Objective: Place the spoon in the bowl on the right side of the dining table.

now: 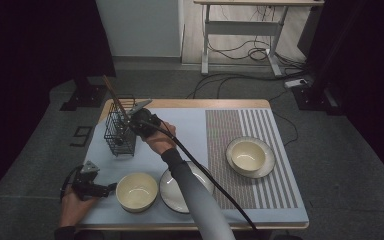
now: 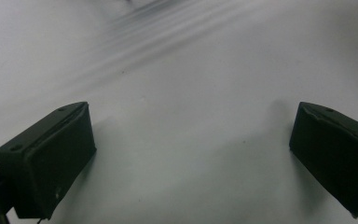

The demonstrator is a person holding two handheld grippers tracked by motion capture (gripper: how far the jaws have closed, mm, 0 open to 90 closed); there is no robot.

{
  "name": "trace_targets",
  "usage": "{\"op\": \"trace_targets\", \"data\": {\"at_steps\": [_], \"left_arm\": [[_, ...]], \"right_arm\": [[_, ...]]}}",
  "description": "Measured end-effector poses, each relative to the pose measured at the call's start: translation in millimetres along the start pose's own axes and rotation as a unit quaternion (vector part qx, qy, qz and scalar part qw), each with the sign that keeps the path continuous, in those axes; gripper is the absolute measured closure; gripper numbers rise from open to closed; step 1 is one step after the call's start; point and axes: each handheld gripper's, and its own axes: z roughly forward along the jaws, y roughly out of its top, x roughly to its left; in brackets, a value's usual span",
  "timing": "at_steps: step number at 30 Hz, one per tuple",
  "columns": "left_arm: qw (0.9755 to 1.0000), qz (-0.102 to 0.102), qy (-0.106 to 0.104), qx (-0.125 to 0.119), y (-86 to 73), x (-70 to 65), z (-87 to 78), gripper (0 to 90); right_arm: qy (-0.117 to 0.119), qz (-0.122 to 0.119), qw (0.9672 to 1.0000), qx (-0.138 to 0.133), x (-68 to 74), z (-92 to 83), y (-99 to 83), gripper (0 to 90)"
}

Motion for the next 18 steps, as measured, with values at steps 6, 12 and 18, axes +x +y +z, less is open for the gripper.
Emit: {"op": "trace_targets", "data": {"at_steps": [6,12,18], "left_arm": [[1.0,0.0,0.0,0.0,0.0,-0.1,0.0,0.0],[1.0,0.0,0.0,0.0,0.0,-0.1,0.0,0.0],[1.0,0.0,0.001,-0.001,0.0,-0.2,0.1,0.0]], "right_arm": [[0.003,0.002,1.0,-0.006,-1.4,-7.7,1.5,89.8],[0.0,-0.001,0.9999,-0.01,-0.4,-17.7,4.1,89.8],[0.0,0.002,0.9999,-0.017,-2.6,-29.7,7.2,89.8]]}}
